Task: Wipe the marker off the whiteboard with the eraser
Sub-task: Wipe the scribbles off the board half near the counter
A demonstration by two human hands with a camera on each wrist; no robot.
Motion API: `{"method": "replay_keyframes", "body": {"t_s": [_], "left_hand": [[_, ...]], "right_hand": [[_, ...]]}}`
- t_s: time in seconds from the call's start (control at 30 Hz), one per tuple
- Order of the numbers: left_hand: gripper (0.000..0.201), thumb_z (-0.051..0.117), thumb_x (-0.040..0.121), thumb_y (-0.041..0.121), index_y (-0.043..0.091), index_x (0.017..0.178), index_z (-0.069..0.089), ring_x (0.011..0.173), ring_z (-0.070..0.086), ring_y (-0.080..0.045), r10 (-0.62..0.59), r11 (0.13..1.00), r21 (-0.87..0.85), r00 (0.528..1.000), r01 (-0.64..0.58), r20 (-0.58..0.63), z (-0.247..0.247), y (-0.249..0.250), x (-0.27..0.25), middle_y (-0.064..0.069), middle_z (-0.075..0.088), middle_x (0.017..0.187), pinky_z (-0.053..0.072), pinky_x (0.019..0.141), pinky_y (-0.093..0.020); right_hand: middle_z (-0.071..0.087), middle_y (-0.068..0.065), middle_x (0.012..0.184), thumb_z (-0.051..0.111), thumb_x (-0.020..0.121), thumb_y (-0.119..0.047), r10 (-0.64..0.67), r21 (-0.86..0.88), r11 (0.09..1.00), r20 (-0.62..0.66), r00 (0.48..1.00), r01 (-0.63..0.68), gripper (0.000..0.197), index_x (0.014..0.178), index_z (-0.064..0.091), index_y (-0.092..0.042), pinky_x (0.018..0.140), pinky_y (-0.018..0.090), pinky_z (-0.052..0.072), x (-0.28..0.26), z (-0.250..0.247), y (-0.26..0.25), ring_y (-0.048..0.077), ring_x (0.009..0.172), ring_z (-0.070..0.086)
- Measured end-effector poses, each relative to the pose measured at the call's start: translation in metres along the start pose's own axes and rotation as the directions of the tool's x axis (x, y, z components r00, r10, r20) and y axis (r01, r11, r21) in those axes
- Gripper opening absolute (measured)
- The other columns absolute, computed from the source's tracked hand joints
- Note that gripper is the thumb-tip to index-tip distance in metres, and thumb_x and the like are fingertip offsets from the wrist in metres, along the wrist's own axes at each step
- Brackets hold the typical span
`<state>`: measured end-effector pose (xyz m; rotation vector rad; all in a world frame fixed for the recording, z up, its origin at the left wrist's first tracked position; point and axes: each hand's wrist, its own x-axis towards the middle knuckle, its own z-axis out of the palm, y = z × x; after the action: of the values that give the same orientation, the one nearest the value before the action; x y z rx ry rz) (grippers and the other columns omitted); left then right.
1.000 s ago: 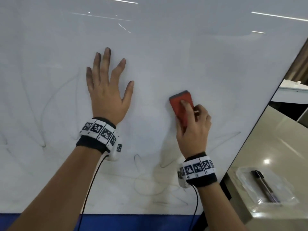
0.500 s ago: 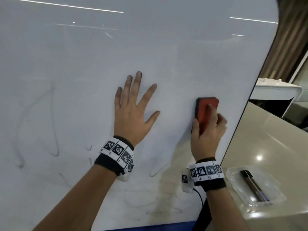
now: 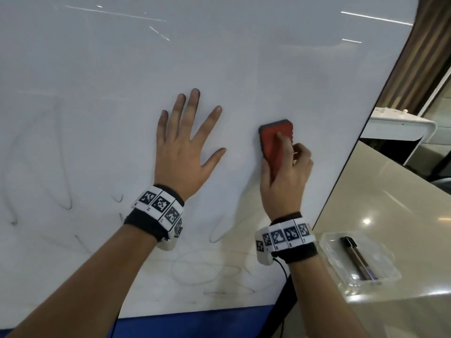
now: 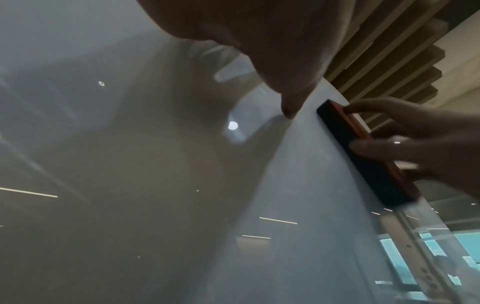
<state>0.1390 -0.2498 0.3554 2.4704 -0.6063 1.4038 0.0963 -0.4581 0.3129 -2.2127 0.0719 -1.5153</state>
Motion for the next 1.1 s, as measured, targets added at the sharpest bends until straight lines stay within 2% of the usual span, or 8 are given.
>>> {"method": "replay_keyframes", "body": {"t_s": [0.13,0.27,0.47,0.57,0.67,0.8,0.93,1.1], "left_hand": [[0.069,0.048,0.100,0.060,0.033,0.160,0.025,0.158,0.008,-0.029,0.001,1.000,0.007,1.000,-0.001,0.001,0.000,0.000,-0.003,-0.008,0.010,0.170,0.010,0.127,-0.051],[0.070,0.047,0.101,0.059,0.033,0.160,0.022,0.158,0.007,-0.028,0.016,0.999,0.035,1.000,-0.017,0.027,-0.003,-0.003,-0.006,-0.008,0.009,0.170,0.009,0.128,-0.050],[0.069,0.046,0.102,0.058,0.032,0.161,0.022,0.158,0.007,-0.029,0.011,0.999,0.037,0.999,-0.012,0.032,-0.002,-0.002,-0.009,-0.009,0.009,0.170,0.012,0.127,-0.052],[0.068,0.044,0.102,0.058,0.032,0.161,0.022,0.158,0.009,-0.029,0.030,0.999,0.043,0.999,-0.031,0.029,-0.001,-0.006,-0.012,-0.009,0.010,0.170,0.013,0.127,-0.051],[0.067,0.044,0.103,0.057,0.031,0.161,0.022,0.158,0.010,-0.028,0.042,0.998,0.047,0.998,-0.044,0.038,-0.001,-0.011,-0.014,-0.009,0.011,0.170,0.013,0.127,-0.049],[0.066,0.042,0.104,0.056,0.031,0.161,0.022,0.158,0.010,-0.028,0.026,0.997,0.067,0.999,-0.029,0.043,0.000,-0.009,-0.017,-0.009,0.011,0.170,0.013,0.127,-0.050],[0.064,0.041,0.105,0.055,0.030,0.161,0.022,0.157,0.011,-0.030,0.006,0.998,0.059,1.000,-0.008,0.030,0.002,-0.005,-0.020,-0.011,0.013,0.169,0.013,0.127,-0.052],[0.064,0.039,0.105,0.056,0.029,0.161,0.023,0.157,0.012,-0.030,0.001,0.998,0.066,1.000,-0.003,0.026,0.004,-0.005,-0.024,-0.012,0.014,0.169,0.012,0.127,-0.051]], "right_hand": [[0.047,0.023,0.130,0.069,0.091,-0.023,0.379,0.142,0.914,0.029,0.925,-0.379,0.062,0.145,0.041,-0.010,0.102,0.029,0.031,-0.089,0.006,0.049,0.032,0.116,0.046],[0.043,0.027,0.140,0.060,0.086,-0.034,0.667,0.243,0.732,-0.067,0.742,-0.636,0.075,0.150,0.030,-0.011,0.111,0.055,0.038,-0.119,0.010,0.065,0.046,0.125,0.045],[0.047,0.024,0.126,0.071,0.088,-0.011,0.154,0.107,0.982,0.037,0.987,-0.157,0.056,0.140,0.049,-0.014,0.100,0.040,0.035,-0.069,0.027,-0.008,0.032,0.111,0.044],[0.047,0.023,0.128,0.069,0.091,-0.013,0.052,0.012,0.998,0.109,0.993,-0.054,0.051,0.138,0.050,-0.019,0.099,0.043,0.039,-0.093,0.032,0.002,0.037,0.109,0.047],[0.047,0.025,0.128,0.069,0.089,-0.020,0.378,0.133,0.916,0.037,0.925,-0.379,0.060,0.143,0.045,-0.013,0.104,0.030,0.032,-0.130,0.019,0.053,0.037,0.114,0.046],[0.047,0.027,0.130,0.071,0.088,-0.014,0.618,0.234,0.775,-0.091,0.781,-0.587,0.070,0.149,0.038,-0.008,0.110,0.040,0.035,-0.135,0.019,0.057,0.030,0.117,0.043],[0.047,0.023,0.129,0.072,0.088,-0.014,0.274,0.175,0.946,0.015,0.962,-0.273,0.059,0.142,0.048,-0.014,0.100,0.035,0.034,-0.100,0.033,0.003,0.028,0.112,0.042],[0.047,0.022,0.129,0.070,0.092,-0.022,0.127,0.086,0.987,0.101,0.987,-0.136,0.050,0.139,0.052,-0.016,0.099,0.039,0.038,-0.114,0.036,0.015,0.035,0.110,0.046]]}}
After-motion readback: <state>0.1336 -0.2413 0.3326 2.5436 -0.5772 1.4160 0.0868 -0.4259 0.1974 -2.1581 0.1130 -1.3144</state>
